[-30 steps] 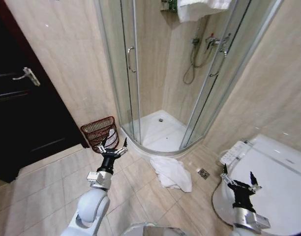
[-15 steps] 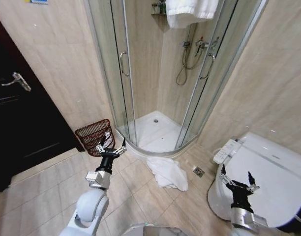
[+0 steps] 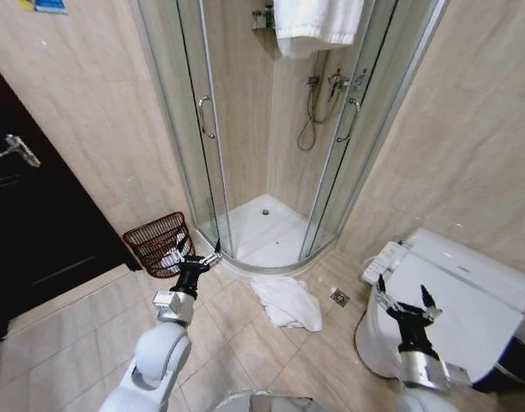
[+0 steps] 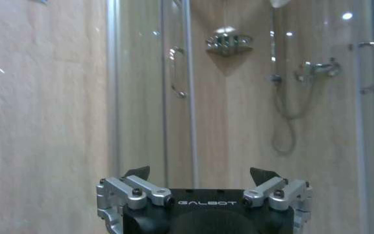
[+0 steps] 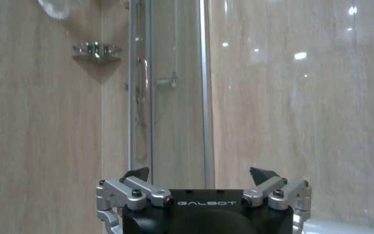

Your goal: Discard the used towel into the hamper.

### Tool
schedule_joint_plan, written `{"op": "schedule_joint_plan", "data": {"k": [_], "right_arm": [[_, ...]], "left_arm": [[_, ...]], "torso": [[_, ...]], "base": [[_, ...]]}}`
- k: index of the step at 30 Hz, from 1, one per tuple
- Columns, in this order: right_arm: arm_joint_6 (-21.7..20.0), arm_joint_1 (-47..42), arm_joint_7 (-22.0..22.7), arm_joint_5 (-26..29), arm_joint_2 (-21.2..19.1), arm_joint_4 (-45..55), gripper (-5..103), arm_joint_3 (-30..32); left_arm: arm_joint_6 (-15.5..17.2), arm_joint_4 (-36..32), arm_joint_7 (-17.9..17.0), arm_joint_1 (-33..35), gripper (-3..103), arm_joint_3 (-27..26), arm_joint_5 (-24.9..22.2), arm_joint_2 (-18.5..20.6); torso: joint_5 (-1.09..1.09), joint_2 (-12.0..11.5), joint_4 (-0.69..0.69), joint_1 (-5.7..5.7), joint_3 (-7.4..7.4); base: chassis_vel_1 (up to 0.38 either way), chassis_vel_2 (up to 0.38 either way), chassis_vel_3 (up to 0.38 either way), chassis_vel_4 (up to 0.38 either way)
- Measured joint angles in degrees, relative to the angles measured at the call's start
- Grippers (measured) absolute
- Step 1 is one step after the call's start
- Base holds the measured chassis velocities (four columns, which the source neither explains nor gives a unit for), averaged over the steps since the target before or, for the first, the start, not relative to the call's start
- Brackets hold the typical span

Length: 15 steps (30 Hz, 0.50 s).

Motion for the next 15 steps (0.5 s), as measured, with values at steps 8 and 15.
{"op": "schedule_joint_plan", "data": {"k": [8,15], "right_arm": [[-0.8,-0.2,-0.1,0.2,-1.3,1.9,100,1.0],[-1.1,0.2,-0.4,-1.1,-1.1,2.9,100,0.5]], "left_arm": [[0.2,1.2,-1.3,-0.3,100,-5.7,0.4,-0.7],[0.2,-0.2,-1.4,1.4,100,-7.2,0.6,-1.2]], "torso": [[0.01,2.2,0.01,0.99,1.19],[0.02,4.0,0.0,1.79,2.22]], "base": [[0.0,0.0,0.0,0.0],[0.0,0.0,0.0,0.0]]}}
